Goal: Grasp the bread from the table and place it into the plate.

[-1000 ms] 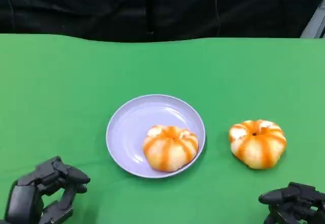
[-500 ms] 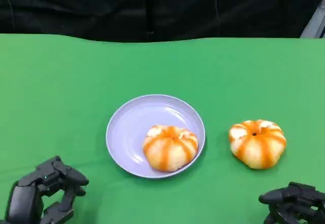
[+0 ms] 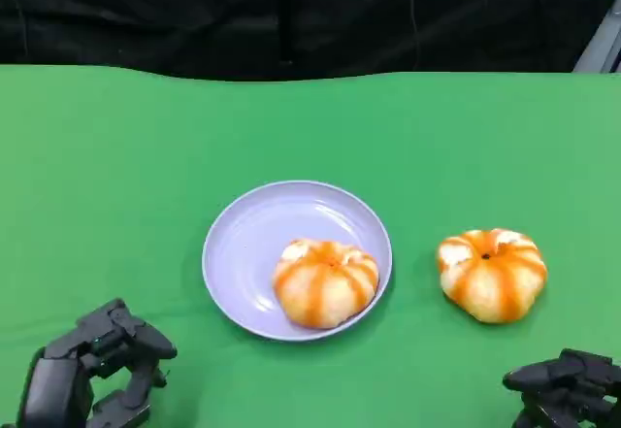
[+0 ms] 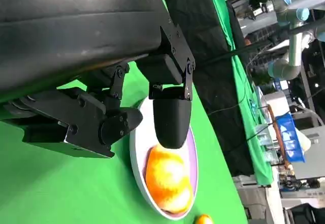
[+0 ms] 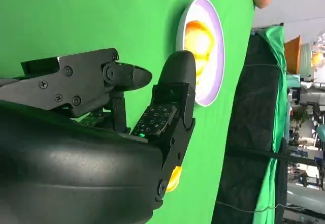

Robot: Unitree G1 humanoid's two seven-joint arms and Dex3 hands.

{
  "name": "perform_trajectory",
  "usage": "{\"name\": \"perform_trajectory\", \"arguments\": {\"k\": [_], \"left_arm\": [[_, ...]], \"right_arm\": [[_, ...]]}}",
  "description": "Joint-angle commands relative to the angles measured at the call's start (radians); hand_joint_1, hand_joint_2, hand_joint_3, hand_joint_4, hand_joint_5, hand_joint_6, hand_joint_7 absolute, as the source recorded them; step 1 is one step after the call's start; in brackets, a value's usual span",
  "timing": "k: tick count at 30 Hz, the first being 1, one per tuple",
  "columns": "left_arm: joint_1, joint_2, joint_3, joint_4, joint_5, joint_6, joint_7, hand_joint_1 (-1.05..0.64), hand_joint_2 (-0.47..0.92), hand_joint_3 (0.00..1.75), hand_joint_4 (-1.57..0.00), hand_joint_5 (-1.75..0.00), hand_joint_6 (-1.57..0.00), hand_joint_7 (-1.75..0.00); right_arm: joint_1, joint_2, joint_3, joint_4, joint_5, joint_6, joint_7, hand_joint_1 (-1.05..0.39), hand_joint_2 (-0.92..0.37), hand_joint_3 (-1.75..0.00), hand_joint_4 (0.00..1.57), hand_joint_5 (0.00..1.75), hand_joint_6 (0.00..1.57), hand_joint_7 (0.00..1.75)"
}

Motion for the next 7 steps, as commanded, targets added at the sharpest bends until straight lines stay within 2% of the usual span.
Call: {"name": "perform_trajectory", "arguments": {"k": [1, 7], "left_arm": [[0.005, 0.015, 0.001, 0.002, -0.012, -0.010, -0.010, 0.09, 0.80, 0.72, -0.77, -1.70, -0.78, -1.38], [0.006, 0.017, -0.004, -0.004, -0.016, -0.006, -0.027, 0.09, 0.80, 0.72, -0.77, -1.69, -0.79, -1.37]], "right_arm": [[0.008, -0.010, -0.008, -0.013, 0.004, 0.006, -0.007, -0.01, -0.92, -0.37, 0.74, 1.30, 1.01, 0.48], [0.004, -0.010, -0.009, -0.009, 0.008, 0.003, -0.001, -0.02, -0.92, -0.38, 0.73, 1.31, 1.01, 0.48]]}}
